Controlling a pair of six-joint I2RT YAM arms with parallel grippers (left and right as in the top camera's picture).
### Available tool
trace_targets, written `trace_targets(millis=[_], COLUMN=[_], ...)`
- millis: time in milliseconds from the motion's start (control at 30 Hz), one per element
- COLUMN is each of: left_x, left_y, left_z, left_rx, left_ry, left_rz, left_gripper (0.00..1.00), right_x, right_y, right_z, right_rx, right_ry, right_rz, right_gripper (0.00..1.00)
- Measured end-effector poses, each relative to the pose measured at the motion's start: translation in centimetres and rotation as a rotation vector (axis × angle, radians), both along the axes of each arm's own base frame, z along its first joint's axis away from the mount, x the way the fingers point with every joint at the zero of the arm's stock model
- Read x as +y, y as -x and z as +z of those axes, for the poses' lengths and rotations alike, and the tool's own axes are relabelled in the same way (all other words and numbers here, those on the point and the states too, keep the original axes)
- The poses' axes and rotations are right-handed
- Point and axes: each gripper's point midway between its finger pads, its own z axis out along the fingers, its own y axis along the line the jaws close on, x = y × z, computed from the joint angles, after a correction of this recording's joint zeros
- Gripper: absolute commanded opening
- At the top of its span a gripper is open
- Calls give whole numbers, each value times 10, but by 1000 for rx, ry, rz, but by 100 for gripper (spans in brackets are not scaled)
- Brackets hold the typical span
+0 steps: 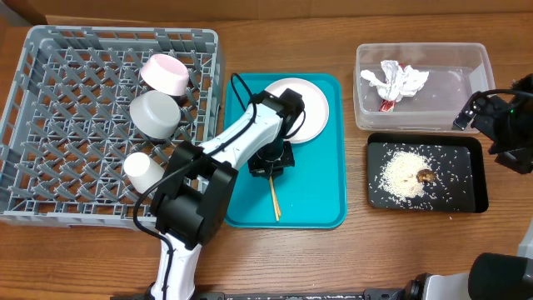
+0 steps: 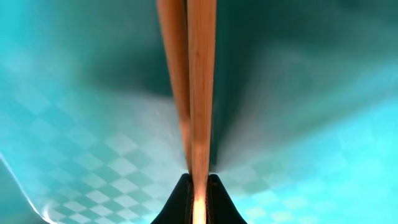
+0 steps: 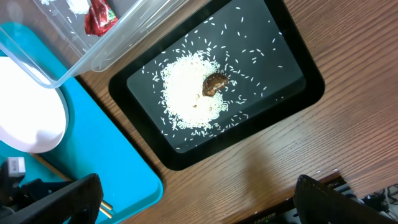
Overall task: Sort waste into correct bins and load items into the dishwasher
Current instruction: 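Reach the left gripper to the chopsticks on the tray and grasp them, then carry the chopsticks to the rack and insert them upright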
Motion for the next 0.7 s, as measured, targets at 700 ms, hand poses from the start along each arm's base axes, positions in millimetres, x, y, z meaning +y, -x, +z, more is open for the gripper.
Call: trace_targets(millis=[700], left_x=[116], left_y=[-72], left_z=[188], left_rx=[-530], left_ry=[37], left_rz=[-49], left_gripper=[4], right_x=[0], right_y=[0], right_z=[0], right_rx=[0], right_ry=[0], right_rz=[0], right_gripper=[100])
